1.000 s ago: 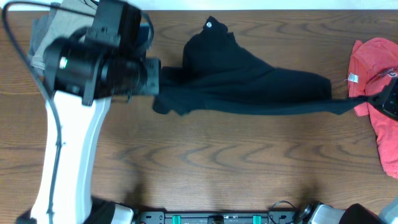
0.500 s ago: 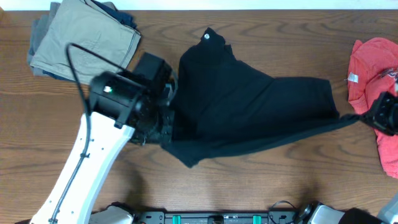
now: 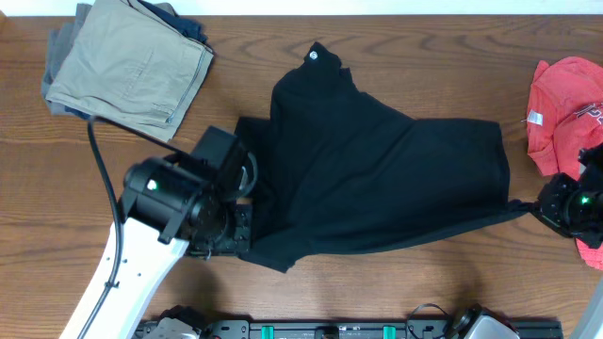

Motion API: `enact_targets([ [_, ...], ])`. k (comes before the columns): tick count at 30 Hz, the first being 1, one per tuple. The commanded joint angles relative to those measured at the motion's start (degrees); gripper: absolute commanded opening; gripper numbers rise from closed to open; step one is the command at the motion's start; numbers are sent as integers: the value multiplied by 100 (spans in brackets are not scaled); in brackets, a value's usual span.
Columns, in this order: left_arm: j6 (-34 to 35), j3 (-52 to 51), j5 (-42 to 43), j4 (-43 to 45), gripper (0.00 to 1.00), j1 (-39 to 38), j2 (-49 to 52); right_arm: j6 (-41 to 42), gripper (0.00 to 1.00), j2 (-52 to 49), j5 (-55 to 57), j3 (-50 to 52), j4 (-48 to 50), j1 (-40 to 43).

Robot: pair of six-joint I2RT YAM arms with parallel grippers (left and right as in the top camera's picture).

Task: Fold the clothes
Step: 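Lay the black shirt flat on the table, lowering both grippers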

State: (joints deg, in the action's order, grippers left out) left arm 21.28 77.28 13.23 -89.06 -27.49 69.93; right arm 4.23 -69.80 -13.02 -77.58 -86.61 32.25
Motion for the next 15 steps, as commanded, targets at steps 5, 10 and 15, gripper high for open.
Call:
enact_targets([
  [5,400,-581,219,520,6,-326,-184,411,1,155,396,57,72,46],
  [10,577,-1300,212,1305,6,-323,-175,564,1,155,616,94,136,46],
  [15,592,-1808,-507,2203,7,-306,-111,649,1,155,612,302,387,46],
])
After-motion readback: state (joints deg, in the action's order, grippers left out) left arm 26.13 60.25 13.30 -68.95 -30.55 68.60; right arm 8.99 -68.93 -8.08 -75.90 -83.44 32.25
